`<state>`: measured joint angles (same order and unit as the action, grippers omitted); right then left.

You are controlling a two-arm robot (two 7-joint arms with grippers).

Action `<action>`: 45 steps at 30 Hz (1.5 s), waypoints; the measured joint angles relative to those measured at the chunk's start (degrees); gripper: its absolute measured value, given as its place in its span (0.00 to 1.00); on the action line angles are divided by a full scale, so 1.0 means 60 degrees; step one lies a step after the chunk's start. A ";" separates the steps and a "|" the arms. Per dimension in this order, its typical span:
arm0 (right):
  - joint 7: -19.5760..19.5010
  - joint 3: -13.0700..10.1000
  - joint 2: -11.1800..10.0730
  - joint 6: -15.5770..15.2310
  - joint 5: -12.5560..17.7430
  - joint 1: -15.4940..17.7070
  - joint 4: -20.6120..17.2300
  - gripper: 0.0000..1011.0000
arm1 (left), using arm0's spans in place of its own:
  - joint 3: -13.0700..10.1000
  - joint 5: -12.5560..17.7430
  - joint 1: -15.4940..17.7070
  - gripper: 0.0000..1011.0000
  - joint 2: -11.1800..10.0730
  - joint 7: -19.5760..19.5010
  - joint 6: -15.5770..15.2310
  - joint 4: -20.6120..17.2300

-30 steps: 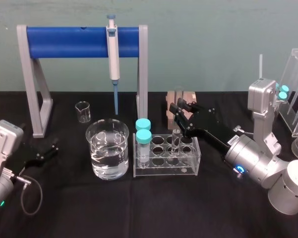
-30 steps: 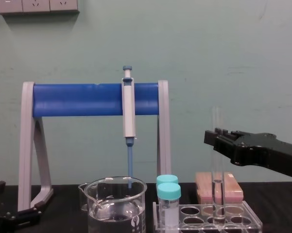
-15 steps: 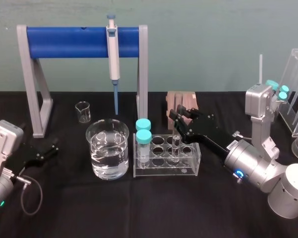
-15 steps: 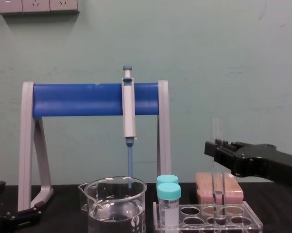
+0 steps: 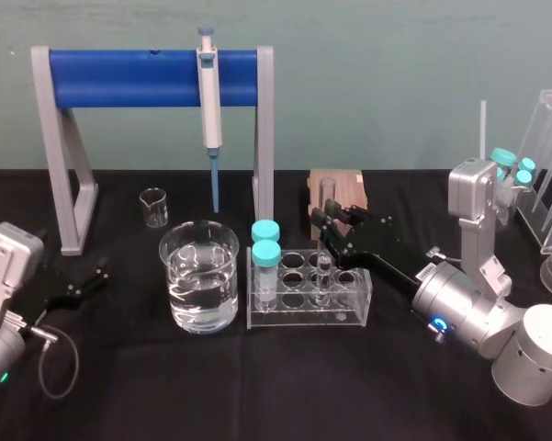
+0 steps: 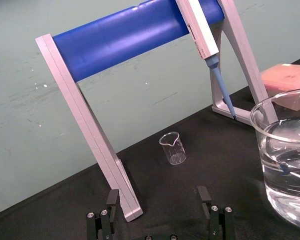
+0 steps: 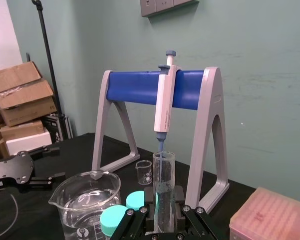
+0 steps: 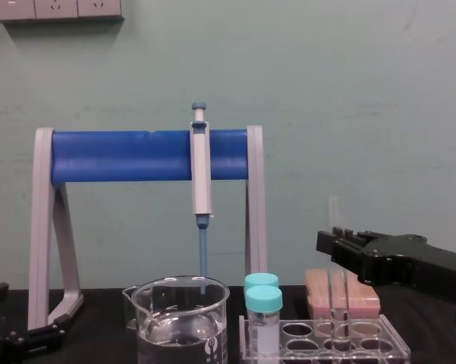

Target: Hold the test tube with one hand and immerse one end into the beaker, then return it to the test tube rack.

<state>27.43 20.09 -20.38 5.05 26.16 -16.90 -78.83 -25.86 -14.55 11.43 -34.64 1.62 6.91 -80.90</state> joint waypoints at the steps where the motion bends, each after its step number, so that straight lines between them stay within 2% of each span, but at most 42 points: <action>1: 0.0007 0.0006 0.0004 0.0001 0.0001 -0.0009 0.0015 0.22 | -0.0001 0.0000 0.0000 0.99 0.0000 0.0000 0.0000 0.0000; 23: 0.0204 0.0064 0.0082 0.0380 -0.0106 -0.0265 0.0474 0.22 | 0.0000 0.0000 0.0000 0.99 0.0000 0.0000 0.0000 0.0000; 45: 0.0353 0.0135 0.0127 0.0322 -0.0096 -0.0439 0.0808 0.22 | -0.0001 0.0000 0.0000 0.99 0.0000 0.0000 0.0000 0.0000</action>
<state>29.55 20.91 -19.62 6.98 25.58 -19.54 -73.98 -25.86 -14.55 11.43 -34.65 1.62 6.91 -80.90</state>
